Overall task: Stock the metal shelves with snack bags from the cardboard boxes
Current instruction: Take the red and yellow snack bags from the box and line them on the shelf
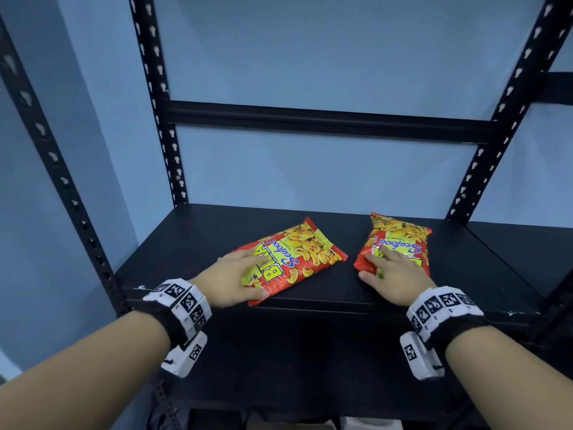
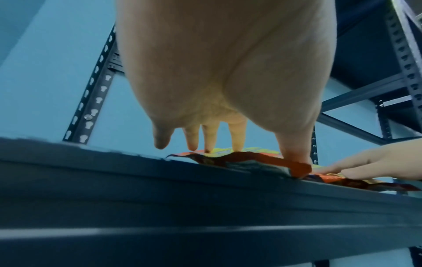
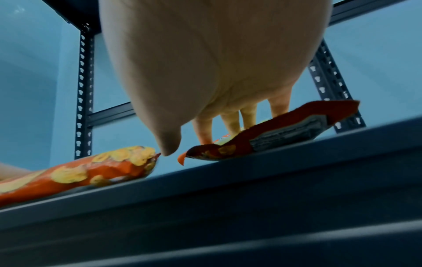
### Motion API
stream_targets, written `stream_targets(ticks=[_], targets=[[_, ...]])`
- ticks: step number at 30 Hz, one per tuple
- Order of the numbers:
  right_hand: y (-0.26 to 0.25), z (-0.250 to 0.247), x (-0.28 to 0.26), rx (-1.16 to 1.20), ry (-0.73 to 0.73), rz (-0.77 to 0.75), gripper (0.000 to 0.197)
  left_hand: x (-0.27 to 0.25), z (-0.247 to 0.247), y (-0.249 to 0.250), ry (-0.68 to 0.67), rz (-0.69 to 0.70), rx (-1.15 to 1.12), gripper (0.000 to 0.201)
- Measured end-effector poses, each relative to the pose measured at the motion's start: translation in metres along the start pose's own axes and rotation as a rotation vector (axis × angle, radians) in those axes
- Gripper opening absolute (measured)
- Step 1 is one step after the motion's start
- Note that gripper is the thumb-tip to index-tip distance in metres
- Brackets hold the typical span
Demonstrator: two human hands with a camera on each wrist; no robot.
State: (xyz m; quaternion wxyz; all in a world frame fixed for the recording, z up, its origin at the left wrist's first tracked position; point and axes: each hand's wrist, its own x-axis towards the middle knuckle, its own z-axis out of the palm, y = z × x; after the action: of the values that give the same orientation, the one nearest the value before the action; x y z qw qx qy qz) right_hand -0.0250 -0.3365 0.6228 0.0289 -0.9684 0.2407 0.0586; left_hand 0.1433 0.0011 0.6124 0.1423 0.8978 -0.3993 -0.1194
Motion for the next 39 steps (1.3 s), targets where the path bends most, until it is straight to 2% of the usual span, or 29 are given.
stream_targets(ticks=[1,4,6,8,10,12,14,17,18,23,27,29,33,39], targets=[[0.003,-0.001,0.001,-0.004,-0.006,0.026,0.073,0.0,-0.002,-0.006,-0.012,-0.01,-0.001,0.118],[-0.002,-0.008,0.004,0.037,0.095,0.077,0.074,0.001,-0.006,-0.026,0.027,-0.076,-0.057,0.093],[-0.017,-0.014,0.004,0.114,0.224,-0.007,0.077,0.001,-0.007,-0.033,0.092,-0.109,-0.092,0.088],[-0.04,-0.02,0.007,0.188,0.265,-0.179,0.083,0.0,-0.008,-0.037,0.1,-0.166,-0.126,0.085],[-0.066,-0.026,0.013,0.225,0.191,-0.328,0.097,0.002,-0.005,-0.041,0.115,-0.225,-0.168,0.078],[-0.088,-0.028,0.024,0.243,0.096,-0.395,0.116,0.004,-0.006,-0.044,0.173,-0.293,-0.235,0.073],[-0.103,-0.026,0.037,0.241,0.018,-0.394,0.127,0.008,-0.005,-0.048,0.241,-0.337,-0.269,0.073],[-0.114,-0.022,0.049,0.205,-0.075,-0.345,0.131,0.01,-0.008,-0.038,0.261,-0.405,-0.228,0.039],[-0.116,-0.02,0.05,0.19,-0.083,-0.33,0.129,0.011,-0.009,-0.035,0.264,-0.411,-0.229,0.036],[-0.11,-0.013,0.029,0.126,0.013,-0.353,0.12,0.015,-0.006,-0.044,0.247,-0.424,-0.301,0.033],[-0.105,-0.016,0.009,0.065,0.057,-0.395,0.122,0.013,-0.002,-0.05,0.264,-0.411,-0.34,0.044],[-0.105,-0.017,0.006,0.063,0.043,-0.43,0.122,0.013,-0.001,-0.052,0.257,-0.392,-0.342,0.046],[-0.101,-0.016,0.003,0.185,-0.103,-0.43,0.122,0.012,-0.001,-0.06,0.233,-0.344,-0.372,0.058],[-0.096,-0.009,0.003,0.231,-0.076,-0.371,0.132,0.013,0.0,-0.064,0.201,-0.341,-0.352,0.053]])
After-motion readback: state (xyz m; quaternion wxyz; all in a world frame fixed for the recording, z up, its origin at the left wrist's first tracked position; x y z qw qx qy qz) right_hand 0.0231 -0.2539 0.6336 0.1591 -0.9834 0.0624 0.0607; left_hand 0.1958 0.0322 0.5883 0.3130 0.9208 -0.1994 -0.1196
